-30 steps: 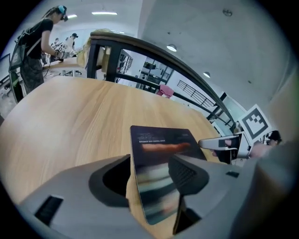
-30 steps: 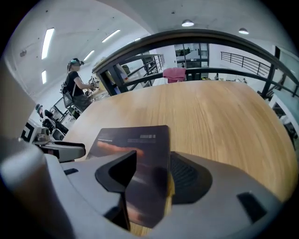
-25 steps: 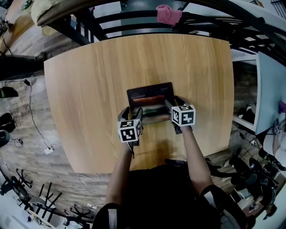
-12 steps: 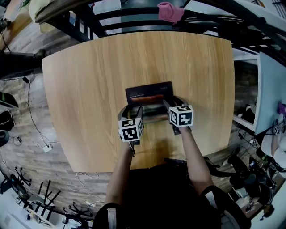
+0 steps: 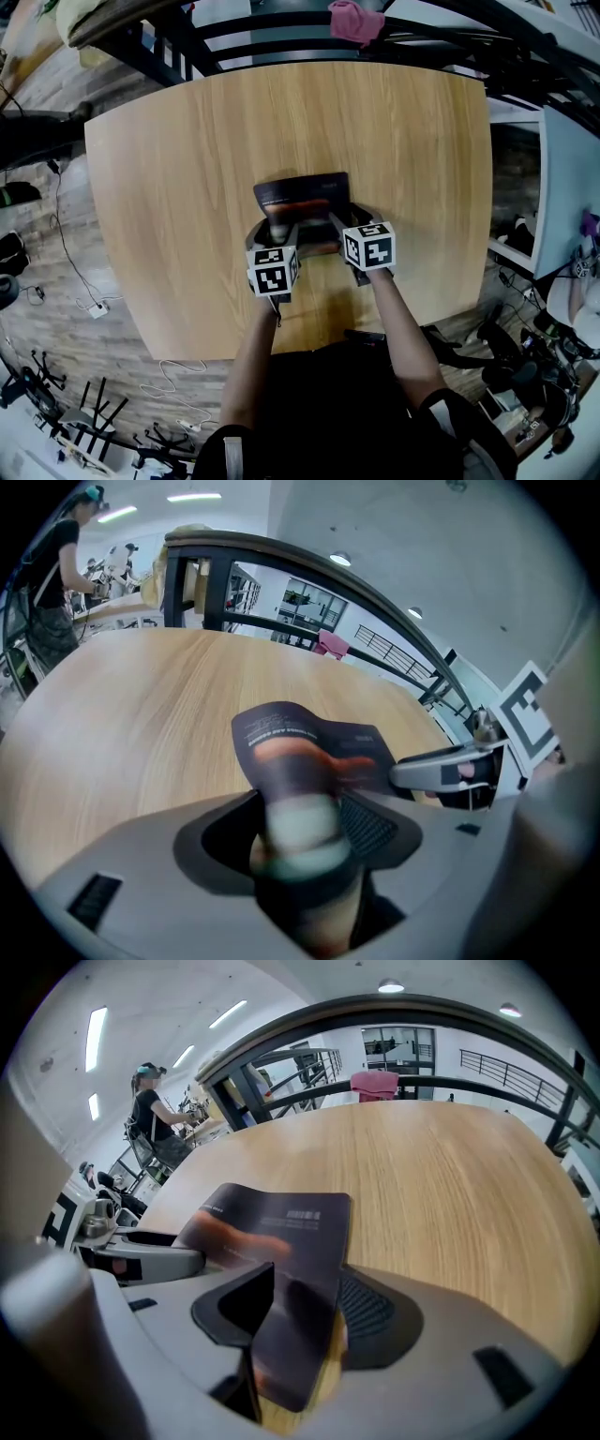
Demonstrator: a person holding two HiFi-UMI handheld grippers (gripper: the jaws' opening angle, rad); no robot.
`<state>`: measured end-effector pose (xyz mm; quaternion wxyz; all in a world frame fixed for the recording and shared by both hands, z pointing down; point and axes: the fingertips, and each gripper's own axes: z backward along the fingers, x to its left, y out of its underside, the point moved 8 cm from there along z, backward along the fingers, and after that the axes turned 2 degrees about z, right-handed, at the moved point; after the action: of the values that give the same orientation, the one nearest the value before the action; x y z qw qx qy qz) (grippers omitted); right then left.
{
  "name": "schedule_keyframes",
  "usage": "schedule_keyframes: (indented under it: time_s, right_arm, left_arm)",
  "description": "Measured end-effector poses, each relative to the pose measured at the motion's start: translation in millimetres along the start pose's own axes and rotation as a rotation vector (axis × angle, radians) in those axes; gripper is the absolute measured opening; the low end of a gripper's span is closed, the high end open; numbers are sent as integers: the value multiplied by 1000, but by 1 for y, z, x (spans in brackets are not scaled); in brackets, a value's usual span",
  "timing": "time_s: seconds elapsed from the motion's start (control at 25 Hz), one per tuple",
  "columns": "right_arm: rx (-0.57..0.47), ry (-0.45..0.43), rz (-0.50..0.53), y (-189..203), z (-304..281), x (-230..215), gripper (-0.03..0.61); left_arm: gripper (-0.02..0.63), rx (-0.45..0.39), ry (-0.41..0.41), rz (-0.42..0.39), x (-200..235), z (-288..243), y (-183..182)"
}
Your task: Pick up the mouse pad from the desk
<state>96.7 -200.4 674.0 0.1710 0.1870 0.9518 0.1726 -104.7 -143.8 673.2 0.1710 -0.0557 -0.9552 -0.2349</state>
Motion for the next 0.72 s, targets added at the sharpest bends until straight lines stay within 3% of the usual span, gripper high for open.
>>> schedule_keyframes:
  time_s: [0.72]
  right_arm:
    - [37, -110, 140, -5, -19, 53, 218]
  left_arm:
    - [272, -8, 19, 4, 0, 1, 1]
